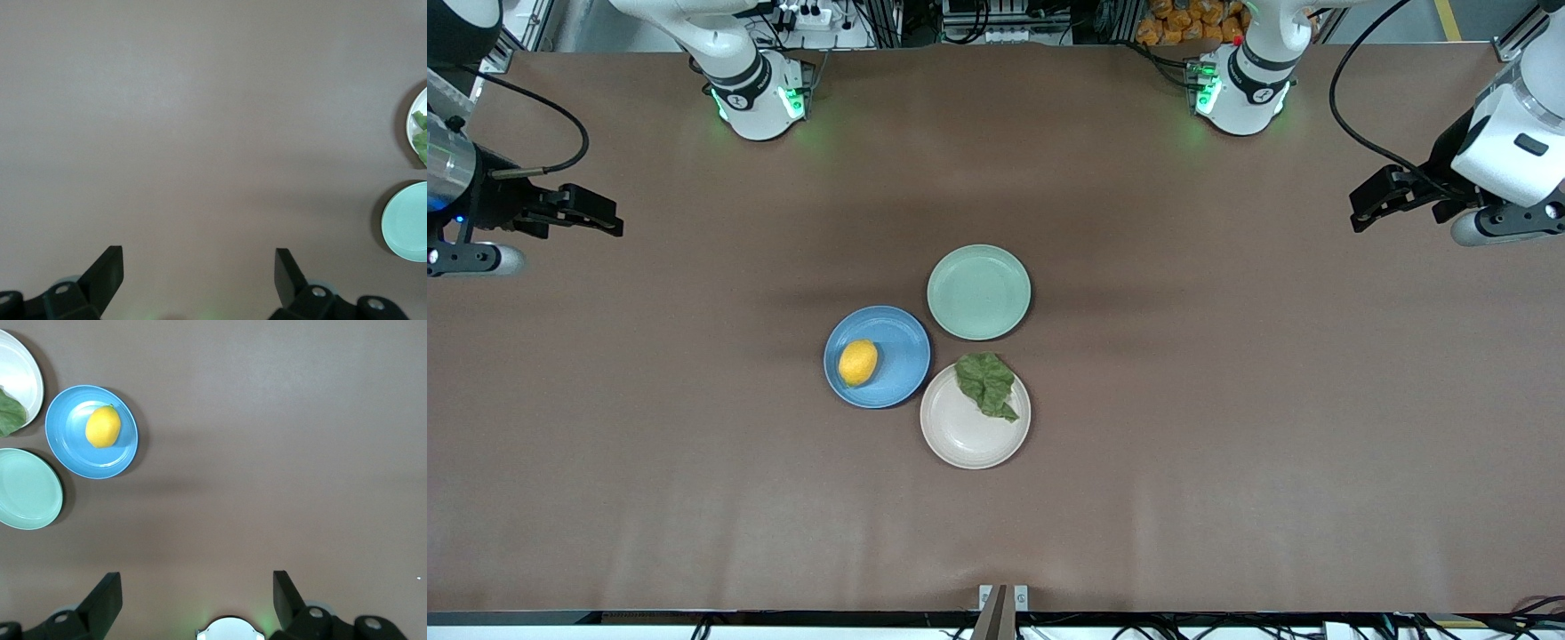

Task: Pick lemon and lettuce from blue and beige plates
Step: 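Reach the right gripper to the lemon while the left gripper reaches the lettuce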

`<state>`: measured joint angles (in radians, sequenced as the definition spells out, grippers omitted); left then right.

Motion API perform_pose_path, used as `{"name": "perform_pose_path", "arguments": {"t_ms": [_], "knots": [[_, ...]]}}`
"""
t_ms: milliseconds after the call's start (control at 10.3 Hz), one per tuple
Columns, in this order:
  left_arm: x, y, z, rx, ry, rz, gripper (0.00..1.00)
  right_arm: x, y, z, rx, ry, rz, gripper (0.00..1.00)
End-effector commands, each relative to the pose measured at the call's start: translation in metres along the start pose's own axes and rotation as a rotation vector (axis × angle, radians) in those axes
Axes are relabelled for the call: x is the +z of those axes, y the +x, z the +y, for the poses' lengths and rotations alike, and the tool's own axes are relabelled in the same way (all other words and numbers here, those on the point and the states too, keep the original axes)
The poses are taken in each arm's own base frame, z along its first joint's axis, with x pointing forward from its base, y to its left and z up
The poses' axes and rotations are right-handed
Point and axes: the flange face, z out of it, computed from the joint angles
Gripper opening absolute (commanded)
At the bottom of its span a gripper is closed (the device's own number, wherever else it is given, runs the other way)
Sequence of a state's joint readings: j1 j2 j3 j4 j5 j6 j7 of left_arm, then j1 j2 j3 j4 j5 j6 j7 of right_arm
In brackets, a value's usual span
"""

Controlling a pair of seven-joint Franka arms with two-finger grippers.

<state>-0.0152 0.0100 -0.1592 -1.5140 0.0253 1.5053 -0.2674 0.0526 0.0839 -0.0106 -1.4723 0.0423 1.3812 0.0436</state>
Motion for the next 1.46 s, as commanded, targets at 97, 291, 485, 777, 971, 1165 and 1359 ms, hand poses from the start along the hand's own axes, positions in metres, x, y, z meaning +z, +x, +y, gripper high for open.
{"name": "perform_pose_path", "arguments": {"t_ms": [97,291,485,777,971,1165,1359], "knots": [[-0.001,0.001,-0.003,0.023,0.02,0.012,1.0,-0.002,-0.009,0.001,0.01,-0.014,0.011,1.0],[0.01,0.007,0.004,0.024,0.005,-0.01,1.0,-0.001,-0.008,0.0,0.009,-0.014,0.011,1.0],[0.038,0.025,0.042,0.079,-0.022,0.006,1.0,0.013,0.008,-0.01,-0.006,-0.011,0.028,1.0],[0.11,0.042,0.19,0.112,-0.139,0.077,1.0,0.092,0.07,-0.069,0.019,-0.005,0.031,1.0],[0.168,0.031,0.282,0.084,-0.204,0.143,1.0,0.156,0.096,-0.121,0.167,0.009,-0.019,1.0],[0.233,0.017,0.351,0.064,-0.264,0.216,1.0,0.218,0.114,-0.164,0.22,0.024,-0.049,1.0],[0.296,0.0,0.394,0.156,-0.261,0.285,1.0,0.284,0.13,-0.194,0.193,0.039,-0.063,1.0]]}}
